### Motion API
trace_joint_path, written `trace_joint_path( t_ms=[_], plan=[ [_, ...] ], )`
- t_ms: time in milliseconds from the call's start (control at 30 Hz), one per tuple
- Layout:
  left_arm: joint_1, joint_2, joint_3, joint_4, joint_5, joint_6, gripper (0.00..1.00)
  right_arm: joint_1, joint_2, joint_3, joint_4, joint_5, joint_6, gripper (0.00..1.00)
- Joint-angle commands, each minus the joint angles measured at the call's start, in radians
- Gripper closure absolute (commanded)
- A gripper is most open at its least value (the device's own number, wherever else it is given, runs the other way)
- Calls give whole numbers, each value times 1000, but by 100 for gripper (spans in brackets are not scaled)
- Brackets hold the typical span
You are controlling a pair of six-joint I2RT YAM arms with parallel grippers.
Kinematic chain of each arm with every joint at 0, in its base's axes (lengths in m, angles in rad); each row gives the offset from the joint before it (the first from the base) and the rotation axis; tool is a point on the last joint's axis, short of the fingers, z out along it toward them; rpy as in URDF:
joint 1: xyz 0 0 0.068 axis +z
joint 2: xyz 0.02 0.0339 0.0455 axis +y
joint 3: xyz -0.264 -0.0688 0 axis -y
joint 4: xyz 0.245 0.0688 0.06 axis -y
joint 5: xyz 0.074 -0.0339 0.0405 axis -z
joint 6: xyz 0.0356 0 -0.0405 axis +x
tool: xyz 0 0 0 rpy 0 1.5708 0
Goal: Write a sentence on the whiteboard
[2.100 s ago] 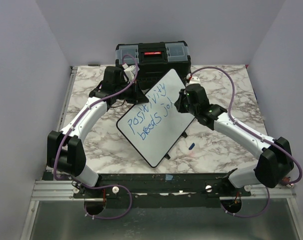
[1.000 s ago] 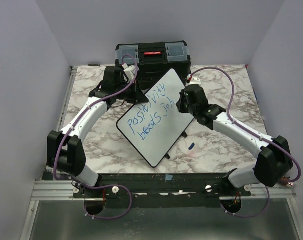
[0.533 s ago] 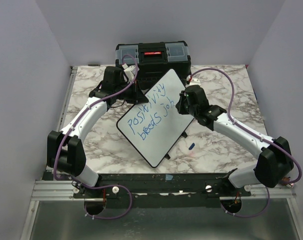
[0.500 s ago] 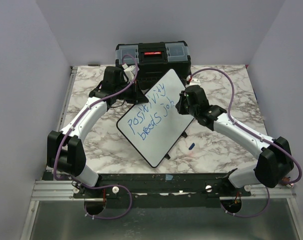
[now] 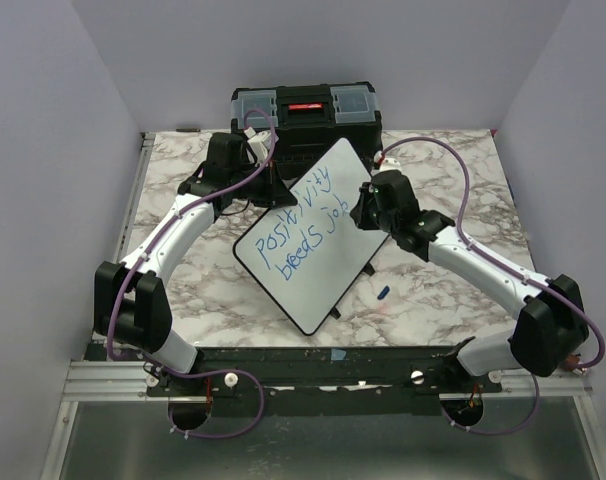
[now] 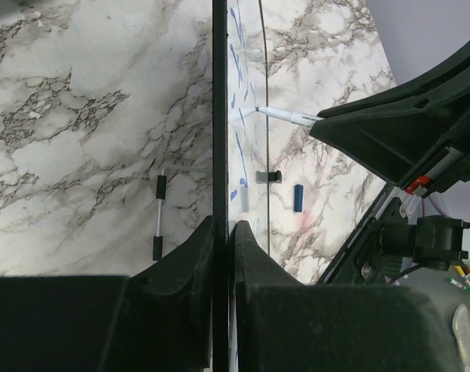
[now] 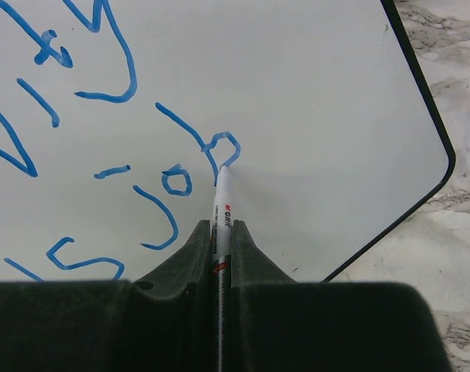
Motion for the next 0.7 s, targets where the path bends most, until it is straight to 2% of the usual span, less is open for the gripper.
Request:
trace_joint_path(
  t_ms=[0,367,667],
  plan=[
    [-14,-19,0,-9,-17,91,100,6,-23,1,-45,-51,9,99],
    [-15,-22,-1,-10,-22,90,100,6,-199,85,-74,1,-1,99],
    [-16,-24,-3,-16,-29,78,100,6,-312,36,-19,37,6,99]
  ],
)
